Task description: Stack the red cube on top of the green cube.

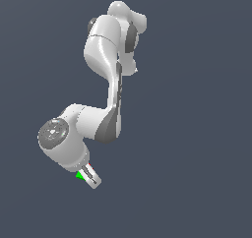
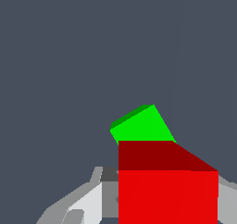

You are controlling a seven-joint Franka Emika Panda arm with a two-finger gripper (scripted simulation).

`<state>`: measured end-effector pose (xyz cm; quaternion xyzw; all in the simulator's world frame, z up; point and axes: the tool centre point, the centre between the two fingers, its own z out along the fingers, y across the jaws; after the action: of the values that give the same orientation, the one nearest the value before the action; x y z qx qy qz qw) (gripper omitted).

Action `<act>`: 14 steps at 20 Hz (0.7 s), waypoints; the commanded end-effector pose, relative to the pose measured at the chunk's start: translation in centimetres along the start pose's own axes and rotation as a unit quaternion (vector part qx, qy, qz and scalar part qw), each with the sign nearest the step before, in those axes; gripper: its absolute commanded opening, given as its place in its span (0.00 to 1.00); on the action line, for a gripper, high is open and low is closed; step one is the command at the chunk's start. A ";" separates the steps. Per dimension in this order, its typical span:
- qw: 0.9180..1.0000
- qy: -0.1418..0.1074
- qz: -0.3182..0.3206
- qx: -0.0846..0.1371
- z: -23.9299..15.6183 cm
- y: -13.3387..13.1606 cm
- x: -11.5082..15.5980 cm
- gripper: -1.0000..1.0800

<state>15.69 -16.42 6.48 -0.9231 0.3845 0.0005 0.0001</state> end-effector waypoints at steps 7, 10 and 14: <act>1.000 0.000 0.000 0.000 0.2 0.0 1.3 0.00; 1.000 0.000 0.000 0.000 0.2 0.0 1.5 0.00; 1.000 0.000 0.000 0.000 0.2 0.0 1.7 0.00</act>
<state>16.78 -17.57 6.17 -0.9231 0.3846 0.0006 0.0000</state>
